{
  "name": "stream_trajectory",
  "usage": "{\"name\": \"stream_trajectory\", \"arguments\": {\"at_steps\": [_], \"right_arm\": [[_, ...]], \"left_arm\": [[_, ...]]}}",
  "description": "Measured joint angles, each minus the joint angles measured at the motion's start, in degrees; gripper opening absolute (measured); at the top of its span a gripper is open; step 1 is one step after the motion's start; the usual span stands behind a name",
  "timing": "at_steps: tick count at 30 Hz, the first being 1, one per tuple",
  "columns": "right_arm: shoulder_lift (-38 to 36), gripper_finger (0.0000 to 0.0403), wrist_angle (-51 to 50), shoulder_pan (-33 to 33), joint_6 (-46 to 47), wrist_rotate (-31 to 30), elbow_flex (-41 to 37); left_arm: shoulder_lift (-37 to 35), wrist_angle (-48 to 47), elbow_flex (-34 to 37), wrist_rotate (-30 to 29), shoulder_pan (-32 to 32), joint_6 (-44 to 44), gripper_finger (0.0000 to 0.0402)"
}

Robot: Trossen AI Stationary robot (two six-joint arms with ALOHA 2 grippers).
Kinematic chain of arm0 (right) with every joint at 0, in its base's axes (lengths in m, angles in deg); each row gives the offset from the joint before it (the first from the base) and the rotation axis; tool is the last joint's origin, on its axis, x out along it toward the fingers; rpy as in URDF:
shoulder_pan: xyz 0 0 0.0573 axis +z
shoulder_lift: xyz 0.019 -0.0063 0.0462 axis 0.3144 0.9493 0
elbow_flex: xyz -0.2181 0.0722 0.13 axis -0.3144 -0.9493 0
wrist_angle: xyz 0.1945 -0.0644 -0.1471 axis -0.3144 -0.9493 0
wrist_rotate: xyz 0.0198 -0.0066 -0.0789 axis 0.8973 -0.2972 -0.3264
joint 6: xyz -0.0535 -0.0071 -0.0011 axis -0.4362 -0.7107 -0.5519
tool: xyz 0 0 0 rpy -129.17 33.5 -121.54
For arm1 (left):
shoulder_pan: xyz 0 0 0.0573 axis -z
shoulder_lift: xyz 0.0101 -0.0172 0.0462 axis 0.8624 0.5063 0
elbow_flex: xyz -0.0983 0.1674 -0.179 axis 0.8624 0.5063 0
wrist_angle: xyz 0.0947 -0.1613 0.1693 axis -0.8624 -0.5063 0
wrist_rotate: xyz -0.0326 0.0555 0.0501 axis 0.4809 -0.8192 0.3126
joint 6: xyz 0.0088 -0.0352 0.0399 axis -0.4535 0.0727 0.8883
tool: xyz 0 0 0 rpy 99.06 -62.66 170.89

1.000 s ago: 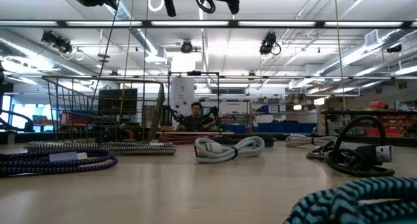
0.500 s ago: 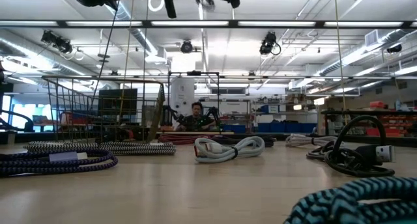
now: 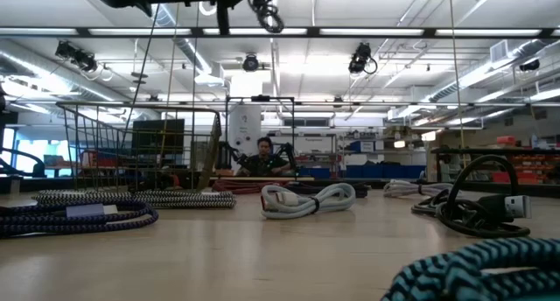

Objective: Pick and place USB-C Cables
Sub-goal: Put the top black charger cable into the gold wire basket

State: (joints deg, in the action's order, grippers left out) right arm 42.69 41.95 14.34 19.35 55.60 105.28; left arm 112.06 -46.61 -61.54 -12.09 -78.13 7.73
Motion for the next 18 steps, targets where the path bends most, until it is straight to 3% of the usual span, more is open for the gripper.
{"name": "stream_trajectory", "arguments": {"at_steps": [10,14,18], "right_arm": [[-2.55,0.0277,-5.91,-0.04,0.63,-0.33,-0.05],[-1.78,0.0276,-6.73,-0.23,0.63,-0.34,-0.08],[-1.25,0.0276,-6.61,-0.31,0.62,-0.31,-0.08]], "left_arm": [[-15.58,-31.72,-0.29,-17.68,1.3,-1.17,0.002],[-18.77,-53.07,-5.67,-28.72,4.63,-4.76,0.0019],[-17.52,-75.18,-13.34,-37.25,7.8,-11.88,0.0019]]}}
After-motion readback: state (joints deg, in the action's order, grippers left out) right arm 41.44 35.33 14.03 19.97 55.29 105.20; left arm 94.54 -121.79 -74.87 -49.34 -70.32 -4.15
